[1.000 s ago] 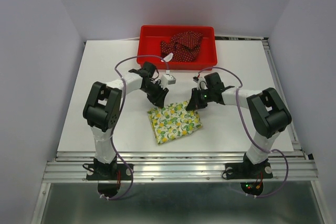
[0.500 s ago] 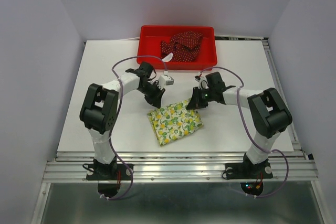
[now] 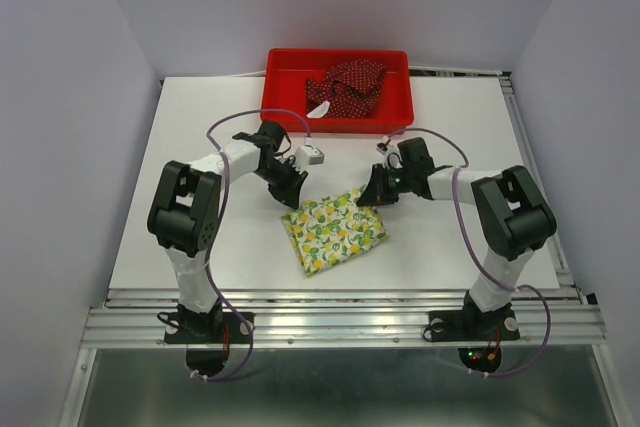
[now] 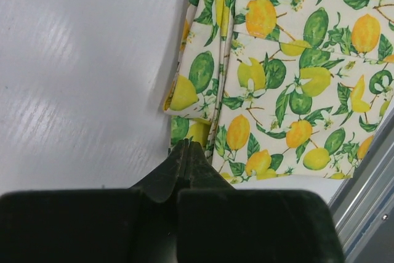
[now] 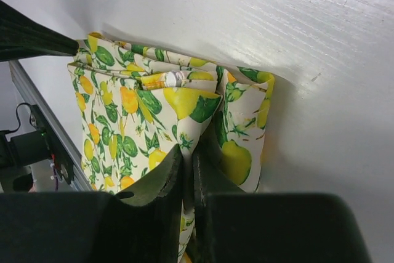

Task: Fold and stack the skirts
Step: Fold the skirt

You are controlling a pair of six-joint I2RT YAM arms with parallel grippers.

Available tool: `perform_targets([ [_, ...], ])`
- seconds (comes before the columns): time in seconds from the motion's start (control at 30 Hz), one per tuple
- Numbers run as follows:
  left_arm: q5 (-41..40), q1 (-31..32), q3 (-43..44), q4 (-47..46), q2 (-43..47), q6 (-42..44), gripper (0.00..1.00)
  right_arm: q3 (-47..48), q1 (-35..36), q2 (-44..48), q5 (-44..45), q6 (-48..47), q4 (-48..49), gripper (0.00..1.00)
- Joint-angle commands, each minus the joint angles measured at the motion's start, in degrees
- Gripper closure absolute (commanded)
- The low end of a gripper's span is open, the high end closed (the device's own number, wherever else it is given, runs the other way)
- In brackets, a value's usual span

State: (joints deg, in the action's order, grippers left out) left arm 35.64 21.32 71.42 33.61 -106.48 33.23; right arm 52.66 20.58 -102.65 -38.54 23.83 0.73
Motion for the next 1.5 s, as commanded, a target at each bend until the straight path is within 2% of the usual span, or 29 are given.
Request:
perform_targets([
  [0.0, 3.81, -1.54, 1.00, 1.37, 1.26, 1.31, 1.00, -0.11, -0.36, -2.64, -2.06, -0.63, 3.49, 0.99],
  [0.03, 4.61, -1.72, 1.27, 1.46, 2.14, 1.48, 1.00, -0.02, -0.36, -3.25, -2.23, -0.72, 3.49, 0.99],
  [0.13, 6.81, -1.63, 1.09, -0.46, 6.71, 0.35, 0.84, -0.02, -0.36, -4.84, -1.80, -1.33, 3.57, 0.99],
  [0.17, 7.16, -1.46, 0.83, -0.91, 8.63, -1.14, 0.75, -0.02, -0.36, -5.27, -1.54, -1.42, 3.57, 0.99],
  [0.23, 8.48, -0.76, 0.74, -1.43, 9.97, -2.03, 0.71, 0.24, -0.36, -5.37, -0.31, -1.42, 3.57, 0.99],
  [0.4, 11.55, 2.84, -2.24, -1.26, 10.94, -3.35, 0.71, 0.86, -0.36, -5.28, 0.84, -1.16, 3.23, 0.98],
  [0.5, 11.30, 4.43, -6.01, -3.28, 8.58, -5.28, 0.76, 2.96, -0.36, -4.58, 0.58, -2.30, -0.10, 0.88],
  [0.6, 10.16, 4.26, -7.34, -4.25, 2.69, -7.30, 0.86, 6.38, -0.36, -2.21, 0.31, -4.93, -6.24, 0.65],
  [0.63, 10.50, 3.82, -7.35, -3.99, -0.19, -7.57, 0.88, 7.53, -0.36, -0.72, 0.31, -6.77, -8.18, 0.47],
  [0.73, 9.71, 2.15, -5.86, -4.17, -3.73, -9.15, 0.91, 11.83, -0.36, 1.39, 1.01, -12.38, -15.92, 0.32],
  [0.77, 9.54, 1.80, -5.42, -4.25, -5.13, -9.50, 0.92, 12.80, -0.36, 2.18, 1.45, -13.80, -18.20, 0.30],
  [0.9, 8.31, 1.35, -3.31, -4.16, -7.34, -10.64, 0.93, 14.40, -0.89, 6.32, -1.17, -17.77, -26.39, 0.30],
  [1.07, 8.13, 1.27, -2.43, -4.25, -7.96, -11.17, 0.93, 9.93, -0.36, 7.47, -15.05, -15.75, -26.49, 0.48],
  [1.23, 7.78, 1.18, -0.93, -3.90, -8.57, -11.96, 0.93, 7.37, 2.35, 3.08, -21.83, -16.71, -26.31, 0.51],
  [1.3, 7.61, 1.09, -0.41, -3.81, -8.84, -12.14, 0.92, 6.67, 2.36, -0.61, -20.88, -17.59, -26.48, 0.53],
  [1.47, 6.38, 0.65, 0.04, -3.99, -8.57, -12.32, 0.85, 3.42, 1.75, -5.10, -10.42, -17.25, -23.94, 0.58],
])
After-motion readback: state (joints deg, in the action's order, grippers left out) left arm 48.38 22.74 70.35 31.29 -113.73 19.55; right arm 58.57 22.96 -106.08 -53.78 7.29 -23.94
